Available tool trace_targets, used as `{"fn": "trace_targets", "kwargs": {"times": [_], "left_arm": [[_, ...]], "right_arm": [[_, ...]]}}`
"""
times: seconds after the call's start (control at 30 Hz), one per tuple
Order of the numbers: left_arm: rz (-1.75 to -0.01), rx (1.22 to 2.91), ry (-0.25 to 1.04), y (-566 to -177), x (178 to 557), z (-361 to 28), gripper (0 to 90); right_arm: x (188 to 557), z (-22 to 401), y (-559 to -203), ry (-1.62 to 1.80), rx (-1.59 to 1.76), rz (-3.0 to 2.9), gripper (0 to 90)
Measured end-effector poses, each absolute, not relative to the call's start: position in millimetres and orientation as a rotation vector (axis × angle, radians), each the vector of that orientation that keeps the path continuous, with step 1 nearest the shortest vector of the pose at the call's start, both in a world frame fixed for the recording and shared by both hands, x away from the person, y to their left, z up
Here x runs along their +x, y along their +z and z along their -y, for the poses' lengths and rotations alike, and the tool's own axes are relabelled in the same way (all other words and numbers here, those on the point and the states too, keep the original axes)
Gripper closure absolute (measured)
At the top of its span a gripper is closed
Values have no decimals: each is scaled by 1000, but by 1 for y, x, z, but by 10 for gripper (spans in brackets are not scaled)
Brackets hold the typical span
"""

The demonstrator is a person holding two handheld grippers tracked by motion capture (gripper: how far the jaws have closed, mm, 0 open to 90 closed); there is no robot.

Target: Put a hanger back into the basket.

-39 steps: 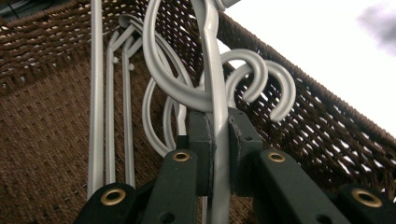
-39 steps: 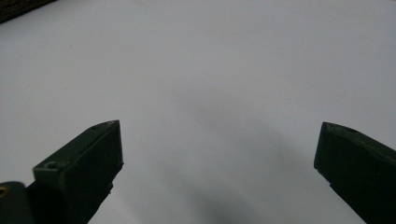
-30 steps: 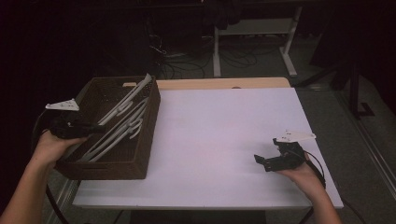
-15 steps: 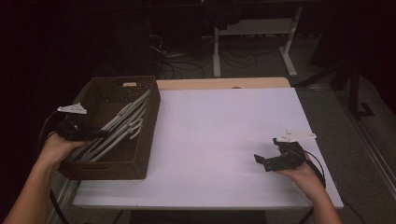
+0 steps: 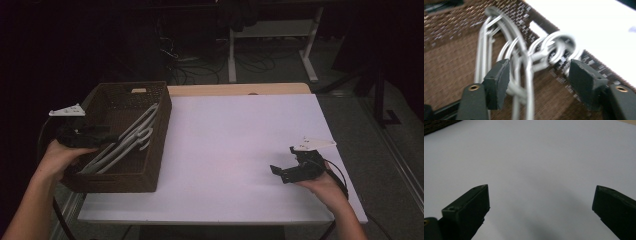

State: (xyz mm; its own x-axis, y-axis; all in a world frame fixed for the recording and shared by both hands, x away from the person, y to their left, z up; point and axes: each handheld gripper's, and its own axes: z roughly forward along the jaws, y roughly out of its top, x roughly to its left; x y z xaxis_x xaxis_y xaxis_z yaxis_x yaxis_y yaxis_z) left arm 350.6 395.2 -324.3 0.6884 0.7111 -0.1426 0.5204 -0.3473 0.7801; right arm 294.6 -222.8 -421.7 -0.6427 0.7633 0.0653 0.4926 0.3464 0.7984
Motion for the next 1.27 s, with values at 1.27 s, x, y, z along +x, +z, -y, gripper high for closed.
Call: {"fn": "trace_targets", "kwargs": {"times": [1.27], "left_arm": [[-659, 1960, 181, -340, 321, -285, 19]], "right_arm": [[305, 194, -351, 1343, 938, -2296, 0]]}}
